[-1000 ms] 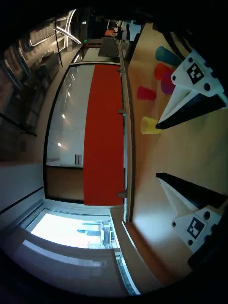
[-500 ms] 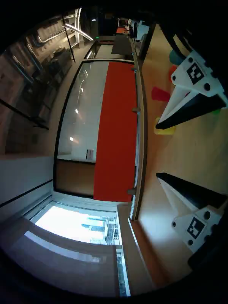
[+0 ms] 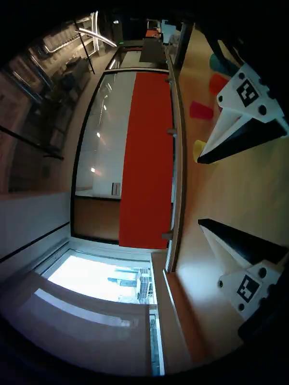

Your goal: Pour water

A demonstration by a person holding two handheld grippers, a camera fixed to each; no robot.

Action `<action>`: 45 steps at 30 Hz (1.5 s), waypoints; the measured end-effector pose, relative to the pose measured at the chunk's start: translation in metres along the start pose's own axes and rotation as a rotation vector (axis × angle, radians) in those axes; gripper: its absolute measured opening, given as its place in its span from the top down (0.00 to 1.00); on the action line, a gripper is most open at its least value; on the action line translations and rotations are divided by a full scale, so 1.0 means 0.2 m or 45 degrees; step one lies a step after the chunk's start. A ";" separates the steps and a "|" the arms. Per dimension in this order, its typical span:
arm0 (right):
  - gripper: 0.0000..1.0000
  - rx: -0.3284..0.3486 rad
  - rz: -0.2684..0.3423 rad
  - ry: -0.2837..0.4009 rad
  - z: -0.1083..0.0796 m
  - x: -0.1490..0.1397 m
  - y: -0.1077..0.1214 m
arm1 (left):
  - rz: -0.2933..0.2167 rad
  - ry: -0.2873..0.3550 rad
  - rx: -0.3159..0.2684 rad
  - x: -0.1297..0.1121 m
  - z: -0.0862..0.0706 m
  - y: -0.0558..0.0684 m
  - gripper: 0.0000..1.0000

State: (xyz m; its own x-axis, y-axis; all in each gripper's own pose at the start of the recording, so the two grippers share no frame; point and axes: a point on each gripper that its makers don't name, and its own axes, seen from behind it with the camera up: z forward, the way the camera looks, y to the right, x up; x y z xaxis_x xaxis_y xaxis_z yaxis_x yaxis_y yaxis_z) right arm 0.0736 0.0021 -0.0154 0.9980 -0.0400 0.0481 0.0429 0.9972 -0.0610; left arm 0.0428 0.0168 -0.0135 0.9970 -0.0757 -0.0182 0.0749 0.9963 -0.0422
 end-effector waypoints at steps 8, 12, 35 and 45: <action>0.02 -0.023 -0.016 -0.003 0.00 -0.01 0.01 | 0.072 0.048 0.003 0.00 0.01 -0.03 0.15; 0.02 -0.023 -0.020 -0.015 0.01 -0.02 0.01 | 0.122 0.027 0.010 -0.06 0.02 -0.05 0.16; 0.02 -0.025 -0.054 -0.024 -0.01 -0.01 0.00 | 0.109 -0.010 0.030 -0.18 0.05 -0.08 0.16; 0.02 -0.023 -0.023 -0.022 -0.02 0.00 0.01 | 0.095 -0.023 0.022 -0.19 0.06 -0.08 0.16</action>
State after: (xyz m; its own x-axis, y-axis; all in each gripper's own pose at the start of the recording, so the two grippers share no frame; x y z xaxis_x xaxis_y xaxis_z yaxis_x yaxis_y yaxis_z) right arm 0.0732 0.0031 -0.0197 0.9961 -0.0569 0.0669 0.0621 0.9950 -0.0779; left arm 0.0041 0.0049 -0.0001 1.0000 -0.0009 -0.0023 0.0008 0.9997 -0.0239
